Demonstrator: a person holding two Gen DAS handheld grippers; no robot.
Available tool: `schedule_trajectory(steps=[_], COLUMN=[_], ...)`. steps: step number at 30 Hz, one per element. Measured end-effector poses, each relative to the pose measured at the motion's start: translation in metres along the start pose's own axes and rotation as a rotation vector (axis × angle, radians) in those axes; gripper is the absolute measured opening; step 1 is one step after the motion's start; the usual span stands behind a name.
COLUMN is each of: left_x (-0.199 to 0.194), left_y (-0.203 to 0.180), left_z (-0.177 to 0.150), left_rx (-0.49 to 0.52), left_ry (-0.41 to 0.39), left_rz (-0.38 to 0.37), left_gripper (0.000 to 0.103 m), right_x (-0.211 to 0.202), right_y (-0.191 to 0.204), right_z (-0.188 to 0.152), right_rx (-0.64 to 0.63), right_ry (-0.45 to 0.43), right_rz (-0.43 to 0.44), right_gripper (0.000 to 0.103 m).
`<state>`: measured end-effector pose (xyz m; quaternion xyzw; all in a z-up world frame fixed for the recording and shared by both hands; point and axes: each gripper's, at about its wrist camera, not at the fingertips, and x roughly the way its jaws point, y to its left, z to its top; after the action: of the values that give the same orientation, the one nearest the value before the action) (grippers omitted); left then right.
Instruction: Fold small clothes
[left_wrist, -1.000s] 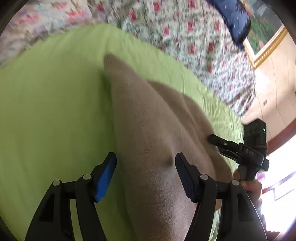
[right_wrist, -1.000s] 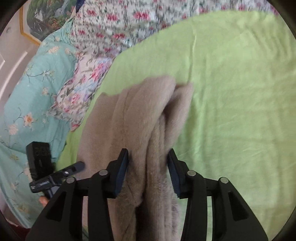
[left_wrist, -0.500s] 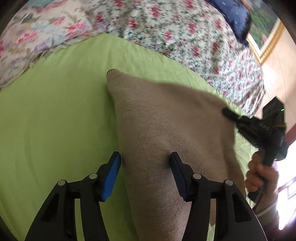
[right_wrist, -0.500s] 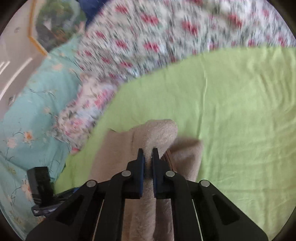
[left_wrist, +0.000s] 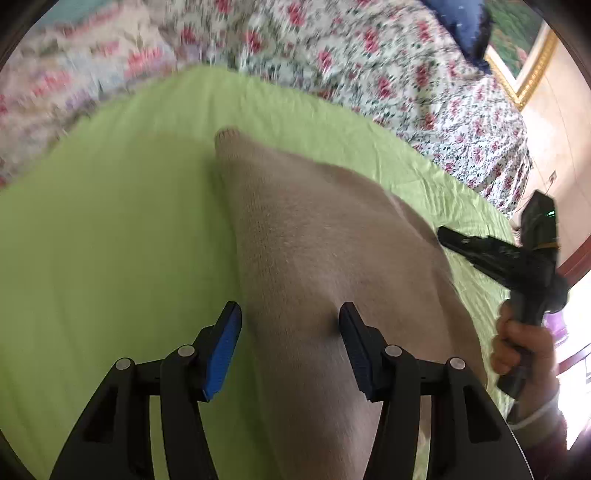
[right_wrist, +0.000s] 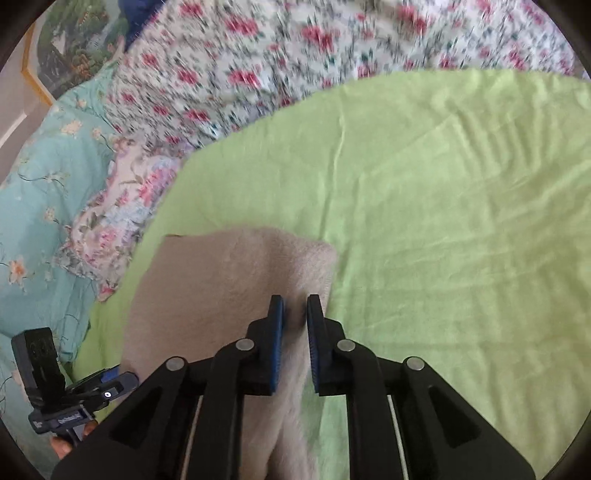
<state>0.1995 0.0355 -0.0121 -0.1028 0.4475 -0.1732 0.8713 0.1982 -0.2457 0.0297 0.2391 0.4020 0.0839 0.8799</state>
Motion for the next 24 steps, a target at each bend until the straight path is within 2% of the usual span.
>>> schedule_trajectory(steps=[2, 4, 7, 8, 9, 10, 12, 13, 14, 16, 18, 20, 24], left_x=[-0.018, -0.036, -0.055, -0.055, -0.050, -0.044, -0.022, -0.014, -0.006, -0.003, -0.014, -0.027, -0.055], left_y=[-0.007, -0.016, -0.029, -0.030, -0.030, -0.029, -0.022, -0.016, -0.009, 0.002, 0.010, 0.011, 0.009], left_z=[-0.007, -0.016, -0.033, -0.039, -0.047, -0.051, -0.061, -0.066, -0.069, -0.072, -0.070, -0.070, -0.085], left_rx=[0.013, 0.029, 0.046, 0.042, 0.039, 0.039, 0.029, 0.014, -0.004, -0.047, -0.094, -0.085, -0.040], left_ry=[-0.034, -0.064, -0.087, -0.079, -0.057, -0.036, 0.034, 0.058, 0.075, 0.082, 0.066, 0.043, 0.001], left_rz=[-0.025, -0.090, -0.277, -0.328, -0.349, -0.337, -0.268, -0.250, -0.240, -0.242, -0.275, -0.263, -0.205], left_gripper=[0.055, 0.053, 0.052, 0.052, 0.052, 0.052, 0.044, 0.034, 0.018, 0.006, 0.007, 0.009, 0.025], right_x=[-0.022, -0.035, -0.038, -0.034, -0.030, -0.022, -0.007, 0.000, 0.003, 0.006, 0.002, -0.005, -0.032], right_y=[0.015, 0.031, 0.049, 0.051, 0.051, 0.050, 0.040, 0.030, 0.022, 0.009, 0.013, 0.017, 0.022], right_z=[-0.011, -0.026, -0.055, -0.066, -0.072, -0.080, -0.088, -0.089, -0.089, -0.088, -0.088, -0.087, -0.090], right_rx=[-0.021, -0.056, -0.086, -0.089, -0.096, -0.107, -0.105, -0.098, -0.079, -0.026, -0.037, -0.049, -0.060], right_ry=[-0.022, -0.015, 0.026, 0.046, 0.059, 0.080, 0.103, 0.102, 0.100, 0.095, 0.089, 0.082, 0.051], right_rz=[0.042, 0.093, 0.164, 0.171, 0.165, 0.137, 0.038, -0.005, -0.005, 0.026, 0.024, 0.028, 0.030], right_gripper=[0.014, 0.014, 0.014, 0.014, 0.014, 0.014, 0.014, 0.007, 0.002, 0.000, 0.000, 0.003, 0.004])
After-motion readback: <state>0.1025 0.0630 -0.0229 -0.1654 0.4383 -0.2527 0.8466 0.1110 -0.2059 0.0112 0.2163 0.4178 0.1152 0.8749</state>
